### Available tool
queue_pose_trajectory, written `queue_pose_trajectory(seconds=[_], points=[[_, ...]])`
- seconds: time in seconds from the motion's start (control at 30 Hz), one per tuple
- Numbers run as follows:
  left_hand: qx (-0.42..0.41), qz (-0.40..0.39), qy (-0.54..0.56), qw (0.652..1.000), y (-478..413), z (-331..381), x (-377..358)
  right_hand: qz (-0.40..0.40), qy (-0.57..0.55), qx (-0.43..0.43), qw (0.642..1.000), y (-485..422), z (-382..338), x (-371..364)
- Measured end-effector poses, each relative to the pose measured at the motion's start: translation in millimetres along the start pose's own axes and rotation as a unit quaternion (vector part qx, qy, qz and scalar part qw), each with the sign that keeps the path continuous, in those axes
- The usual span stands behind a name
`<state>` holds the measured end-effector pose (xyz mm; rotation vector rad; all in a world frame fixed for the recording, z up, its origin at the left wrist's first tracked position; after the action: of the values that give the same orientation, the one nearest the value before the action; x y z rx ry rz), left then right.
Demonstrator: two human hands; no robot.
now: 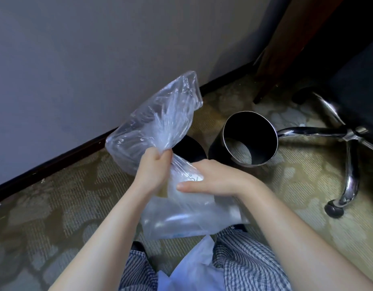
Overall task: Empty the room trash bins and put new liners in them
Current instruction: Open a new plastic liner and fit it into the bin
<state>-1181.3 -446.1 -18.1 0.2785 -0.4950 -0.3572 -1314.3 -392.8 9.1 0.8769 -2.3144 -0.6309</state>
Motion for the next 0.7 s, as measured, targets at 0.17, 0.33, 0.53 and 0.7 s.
queue_pose_trajectory(seconds=[0.17,0.33,0.53,0.7], points=[[0.043,-0.066,0.160,0.984,4,9,-19,-0.048,-0.007,-0.008,0.999,-22,-3,-15],[0.056,-0.091,0.307,0.946,6,13,-27,0.033,-0.103,0.032,0.994,-29,0,-15],[0.057,-0.089,0.314,0.944,3,3,-23,0.134,-0.136,0.027,0.981,-38,-3,-15],[0.070,-0.094,0.391,0.913,3,1,-17,0.172,-0.317,0.056,0.931,-45,3,-15]])
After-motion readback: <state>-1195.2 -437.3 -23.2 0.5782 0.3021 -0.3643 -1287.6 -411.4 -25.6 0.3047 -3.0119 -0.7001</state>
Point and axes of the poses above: each hand's wrist, its own y-axis away from the middle knuckle, its own x-axis out of the back of the hand, z = x × y, the point moved 3 cm from there along -y, towards the middle knuckle, and after that the axes turned 10 degrees about -z, right-handed, at the moved point
